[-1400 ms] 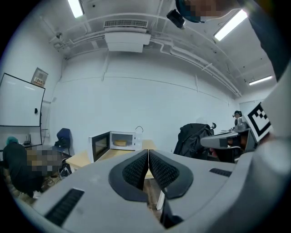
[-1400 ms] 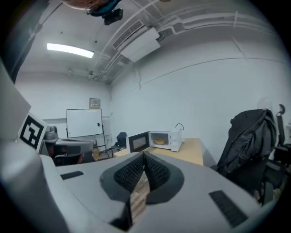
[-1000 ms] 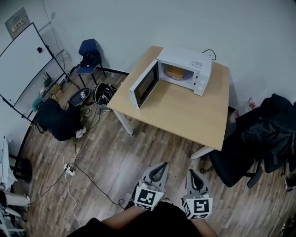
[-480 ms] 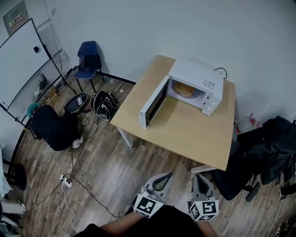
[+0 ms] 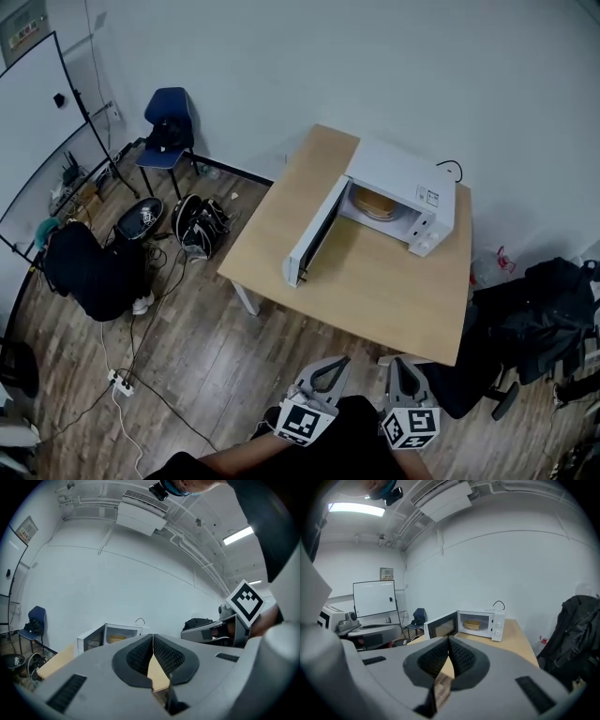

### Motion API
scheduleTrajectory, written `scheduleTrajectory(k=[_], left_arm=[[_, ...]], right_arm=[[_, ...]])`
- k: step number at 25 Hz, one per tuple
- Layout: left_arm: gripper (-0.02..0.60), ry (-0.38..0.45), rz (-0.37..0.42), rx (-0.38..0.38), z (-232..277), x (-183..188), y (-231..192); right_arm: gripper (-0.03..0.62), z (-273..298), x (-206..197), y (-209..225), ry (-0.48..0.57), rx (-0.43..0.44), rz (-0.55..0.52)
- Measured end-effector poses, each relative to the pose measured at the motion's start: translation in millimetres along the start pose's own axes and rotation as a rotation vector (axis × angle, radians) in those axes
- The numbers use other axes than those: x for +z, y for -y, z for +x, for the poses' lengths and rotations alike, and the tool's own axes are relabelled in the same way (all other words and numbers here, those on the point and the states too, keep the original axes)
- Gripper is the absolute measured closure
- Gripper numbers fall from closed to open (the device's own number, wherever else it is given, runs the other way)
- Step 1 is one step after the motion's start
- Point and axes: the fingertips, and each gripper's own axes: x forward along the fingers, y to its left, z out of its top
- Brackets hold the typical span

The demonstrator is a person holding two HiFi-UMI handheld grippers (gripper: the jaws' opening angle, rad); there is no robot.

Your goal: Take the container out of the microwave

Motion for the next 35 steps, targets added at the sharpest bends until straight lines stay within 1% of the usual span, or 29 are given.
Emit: scheduleTrajectory(k=[3, 6, 9, 13, 15, 18, 21, 24, 28, 31, 33, 35], left_arm=[[0.569, -0.006, -0.004, -0.007, 10.1, -2.1, -13.6], [0.569, -0.014, 0.01, -0.013, 20.0, -3.6, -27.4], [0.569, -0.014, -0.01, 0.02, 27.2, -1.2, -46.1], [0.569, -0.049, 0.014, 0.047, 42.1, -7.9, -66.3], [0.569, -0.053, 0.01, 0.039, 56.8, -8.2, -74.3], [0.569, -0.039, 0.013, 0.026, 83.6, -4.8, -87.4], [0.569, -0.042, 0.022, 0.067, 116.0, -1.7, -110.9], [0.569, -0.083, 0.028, 0.103, 153.5, -2.3, -133.5], [0.569, -0.124, 0.062, 0.091, 205.1, -8.6, -155.9], [0.569, -0.176, 0.08, 0.096, 234.0, -21.6, -169.7], [0.568, -0.21, 0.106, 0.092, 253.3, -30.8, -175.5], [0.568, -0.233, 0.129, 0.082, 277.5, -38.3, -183.0]], right_arm=[[0.536, 7.8, 1.5, 6.4, 0.01, -0.021, 0.004], [0.536, 19.7, 1.2, 11.9, 0.012, -0.023, 0.013], [0.536, 37.2, 6.6, 6.2, 0.029, 0.009, 0.036], [0.536, 66.0, 13.7, 3.1, 0.042, 0.045, 0.016], [0.536, 85.2, 15.3, 8.8, 0.021, 0.064, 0.006], [0.536, 117.1, 11.9, 18.6, -0.038, 0.105, -0.007], [0.536, 148.8, 15.7, 34.6, -0.056, 0.129, -0.003], [0.536, 176.5, 34.2, 58.1, -0.034, 0.129, 0.008], [0.536, 215.5, 53.2, 98.6, 0.0, 0.105, 0.049], [0.536, 237.5, 62.4, 124.0, 0.005, 0.096, 0.065], [0.536, 248.3, 62.7, 138.2, -0.015, 0.092, 0.062], [0.536, 262.8, 55.4, 152.0, -0.061, 0.09, 0.055]])
